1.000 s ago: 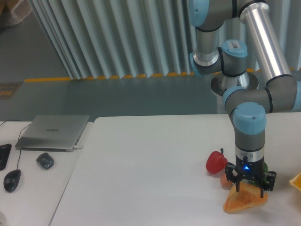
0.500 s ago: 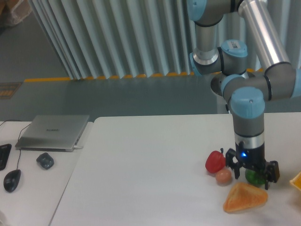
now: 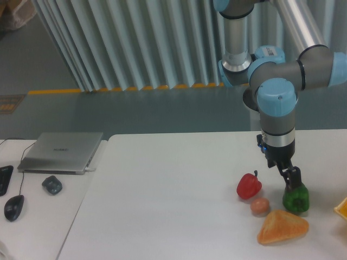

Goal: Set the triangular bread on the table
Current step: 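Raise the open gripper up away from the bread slice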

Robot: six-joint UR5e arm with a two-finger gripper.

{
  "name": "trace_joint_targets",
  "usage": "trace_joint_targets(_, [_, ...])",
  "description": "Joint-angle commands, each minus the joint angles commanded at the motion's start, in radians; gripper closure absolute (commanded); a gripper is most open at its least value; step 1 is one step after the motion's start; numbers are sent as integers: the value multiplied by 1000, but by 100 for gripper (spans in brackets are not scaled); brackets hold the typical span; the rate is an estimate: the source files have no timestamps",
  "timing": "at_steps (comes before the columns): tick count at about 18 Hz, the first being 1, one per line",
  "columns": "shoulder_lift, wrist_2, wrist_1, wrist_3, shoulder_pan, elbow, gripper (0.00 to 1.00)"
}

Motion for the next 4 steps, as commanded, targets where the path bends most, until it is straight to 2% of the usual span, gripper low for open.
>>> trace_joint_targets(4, [2, -3, 8, -3, 2, -5, 0])
